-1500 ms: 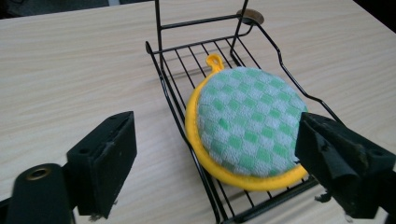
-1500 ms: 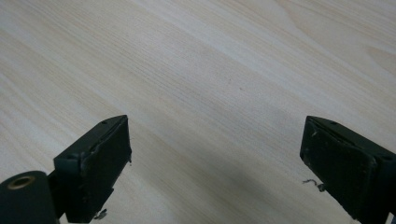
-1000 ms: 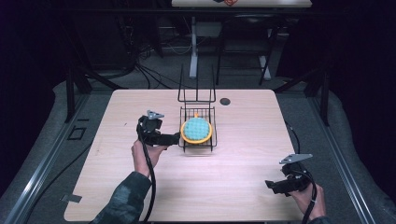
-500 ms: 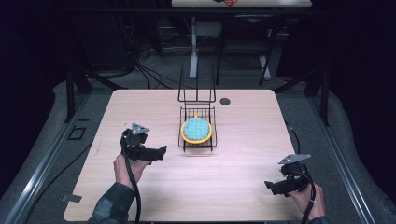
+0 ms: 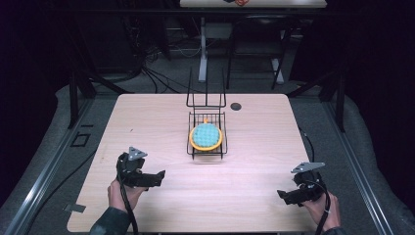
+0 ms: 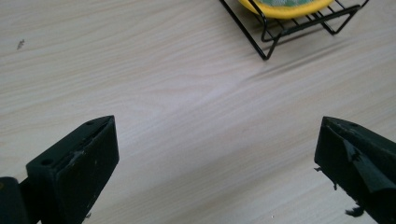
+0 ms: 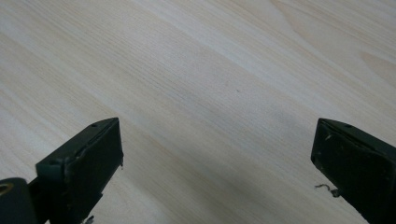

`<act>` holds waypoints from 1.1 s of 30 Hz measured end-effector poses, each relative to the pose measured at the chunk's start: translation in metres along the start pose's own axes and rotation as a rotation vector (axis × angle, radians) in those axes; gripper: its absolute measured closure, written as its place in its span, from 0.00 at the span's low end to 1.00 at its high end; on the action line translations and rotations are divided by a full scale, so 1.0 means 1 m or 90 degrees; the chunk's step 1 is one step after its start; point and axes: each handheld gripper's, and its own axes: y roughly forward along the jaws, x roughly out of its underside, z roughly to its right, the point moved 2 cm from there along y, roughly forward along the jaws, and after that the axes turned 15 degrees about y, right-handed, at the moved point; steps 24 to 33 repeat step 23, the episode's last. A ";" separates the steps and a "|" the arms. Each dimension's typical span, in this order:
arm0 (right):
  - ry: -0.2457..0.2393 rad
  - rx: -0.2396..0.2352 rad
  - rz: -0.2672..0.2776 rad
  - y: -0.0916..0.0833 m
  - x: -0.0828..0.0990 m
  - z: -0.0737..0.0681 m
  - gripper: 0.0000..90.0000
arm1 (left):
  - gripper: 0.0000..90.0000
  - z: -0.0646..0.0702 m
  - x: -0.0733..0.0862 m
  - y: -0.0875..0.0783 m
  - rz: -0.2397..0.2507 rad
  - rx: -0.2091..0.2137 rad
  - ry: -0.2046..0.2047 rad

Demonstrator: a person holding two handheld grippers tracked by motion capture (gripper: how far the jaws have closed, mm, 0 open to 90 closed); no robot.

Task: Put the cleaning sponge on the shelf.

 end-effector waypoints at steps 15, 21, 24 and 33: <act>-0.010 0.001 -0.017 0.004 0.000 0.002 0.04 | 0.00 0.003 0.022 0.014 -0.009 0.043 -0.005; -0.015 0.001 -0.018 0.005 0.000 0.003 0.05 | 0.00 0.002 0.023 0.017 -0.017 0.044 -0.008; -0.013 -0.001 -0.017 0.005 0.000 0.002 0.05 | 0.00 0.002 0.023 0.017 -0.017 0.046 -0.006; -0.013 -0.001 -0.017 0.005 0.000 0.002 0.05 | 0.00 0.002 0.023 0.017 -0.017 0.046 -0.006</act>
